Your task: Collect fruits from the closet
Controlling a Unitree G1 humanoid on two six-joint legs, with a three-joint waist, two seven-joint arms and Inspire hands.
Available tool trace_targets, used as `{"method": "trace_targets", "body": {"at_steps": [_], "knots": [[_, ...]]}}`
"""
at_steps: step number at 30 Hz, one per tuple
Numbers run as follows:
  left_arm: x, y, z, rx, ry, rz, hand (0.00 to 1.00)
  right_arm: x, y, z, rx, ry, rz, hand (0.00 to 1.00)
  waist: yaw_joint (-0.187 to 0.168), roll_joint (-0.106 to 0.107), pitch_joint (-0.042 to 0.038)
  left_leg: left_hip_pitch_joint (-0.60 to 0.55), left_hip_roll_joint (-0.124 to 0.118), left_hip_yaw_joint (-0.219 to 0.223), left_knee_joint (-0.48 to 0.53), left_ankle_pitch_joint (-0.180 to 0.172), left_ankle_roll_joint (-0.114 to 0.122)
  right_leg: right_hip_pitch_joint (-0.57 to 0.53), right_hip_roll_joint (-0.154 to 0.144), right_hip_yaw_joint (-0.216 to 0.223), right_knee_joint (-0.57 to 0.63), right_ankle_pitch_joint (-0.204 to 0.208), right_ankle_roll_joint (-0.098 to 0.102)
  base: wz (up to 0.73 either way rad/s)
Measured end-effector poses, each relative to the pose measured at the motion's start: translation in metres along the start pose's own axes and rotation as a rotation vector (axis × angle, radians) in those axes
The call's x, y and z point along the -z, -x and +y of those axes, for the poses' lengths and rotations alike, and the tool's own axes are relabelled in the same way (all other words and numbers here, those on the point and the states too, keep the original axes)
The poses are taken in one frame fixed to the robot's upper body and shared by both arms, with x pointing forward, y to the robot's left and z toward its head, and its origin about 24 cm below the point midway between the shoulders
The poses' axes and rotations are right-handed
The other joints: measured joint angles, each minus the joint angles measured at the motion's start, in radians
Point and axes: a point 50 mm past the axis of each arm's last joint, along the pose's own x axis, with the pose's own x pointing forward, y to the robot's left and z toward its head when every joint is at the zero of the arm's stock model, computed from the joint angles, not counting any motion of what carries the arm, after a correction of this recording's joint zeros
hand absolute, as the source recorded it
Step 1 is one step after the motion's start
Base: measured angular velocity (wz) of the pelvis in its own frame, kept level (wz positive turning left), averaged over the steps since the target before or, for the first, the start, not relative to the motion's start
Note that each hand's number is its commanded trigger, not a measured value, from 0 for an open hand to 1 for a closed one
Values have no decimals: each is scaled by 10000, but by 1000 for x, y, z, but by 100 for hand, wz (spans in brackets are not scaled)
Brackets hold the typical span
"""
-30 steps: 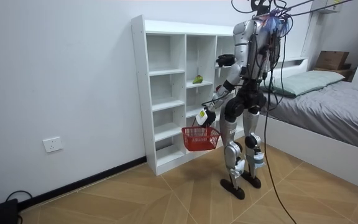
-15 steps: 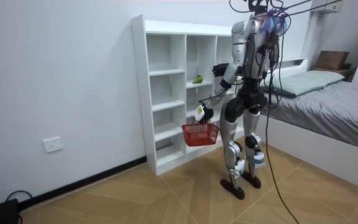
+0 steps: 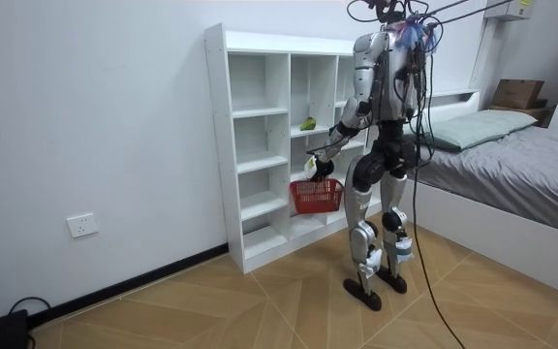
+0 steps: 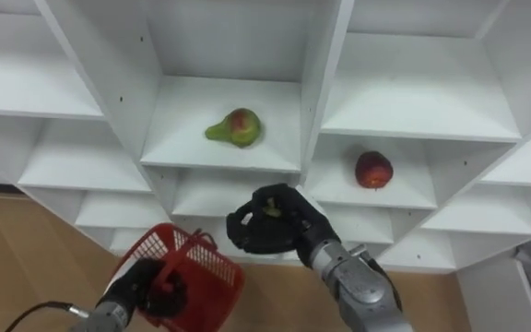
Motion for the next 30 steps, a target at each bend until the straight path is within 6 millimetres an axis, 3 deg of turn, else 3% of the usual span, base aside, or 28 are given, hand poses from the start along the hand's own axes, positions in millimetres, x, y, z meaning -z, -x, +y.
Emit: {"method": "trace_targets", "body": {"at_steps": [4,10,30], "knots": [[-17,-2,0,109,-95,-815,100,1,-3,-4,122,664,250,100,29,121,-4,-329,-1,30,25,9,3,-359,-2,40,36,0,0,-2],[-27,-2,-7,589,-352,-1267,100,2,-3,-4,324,979,272,100,2,136,-12,-382,20,32,20,17,-9,-457,6,70,82,-1,-1,-1],[-44,-2,-16,1342,-200,-2145,100,17,-2,-3,939,873,671,100,6,315,-35,-462,29,11,86,22,-12,-467,17,80,18,15,-26,0]]}}
